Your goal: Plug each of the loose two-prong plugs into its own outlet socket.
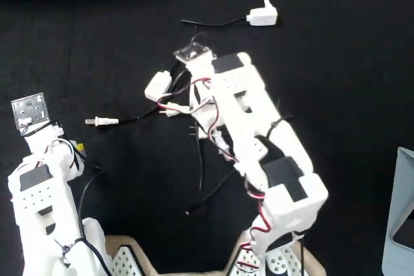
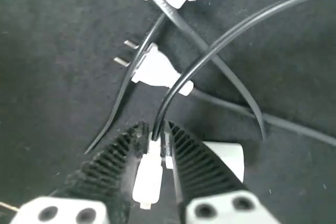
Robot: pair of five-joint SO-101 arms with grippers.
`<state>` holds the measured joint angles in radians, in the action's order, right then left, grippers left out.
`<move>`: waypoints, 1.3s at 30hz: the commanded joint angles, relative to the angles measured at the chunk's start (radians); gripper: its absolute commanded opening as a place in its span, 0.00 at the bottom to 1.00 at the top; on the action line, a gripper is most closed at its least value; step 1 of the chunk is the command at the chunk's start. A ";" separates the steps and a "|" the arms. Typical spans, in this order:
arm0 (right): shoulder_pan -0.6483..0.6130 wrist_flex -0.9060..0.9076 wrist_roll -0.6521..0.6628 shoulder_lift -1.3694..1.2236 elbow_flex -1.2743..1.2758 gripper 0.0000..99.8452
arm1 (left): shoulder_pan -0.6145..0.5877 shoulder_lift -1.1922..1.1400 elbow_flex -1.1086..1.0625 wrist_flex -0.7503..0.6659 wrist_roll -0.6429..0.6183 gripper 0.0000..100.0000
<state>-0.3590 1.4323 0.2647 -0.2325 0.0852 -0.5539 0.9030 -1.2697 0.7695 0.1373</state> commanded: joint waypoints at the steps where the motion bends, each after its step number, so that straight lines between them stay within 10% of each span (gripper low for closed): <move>1: -0.011 -0.058 0.005 -0.021 0.010 0.02 | 0.013 0.017 0.039 -0.014 -0.003 0.21; 7: -0.005 -0.054 -0.160 -0.082 0.004 0.16 | 0.013 0.017 0.039 -0.014 -0.003 0.21; 20: -0.009 0.302 -0.161 0.191 -0.045 0.16 | 0.013 0.017 0.010 -0.061 -0.003 0.22; 39: -0.031 -0.213 -0.305 0.252 0.397 0.17 | 0.013 0.017 0.010 -0.061 -0.003 0.22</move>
<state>-0.3805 1.2482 -0.0222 0.0023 0.4826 -0.5539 0.9030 -1.2697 0.7250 0.1373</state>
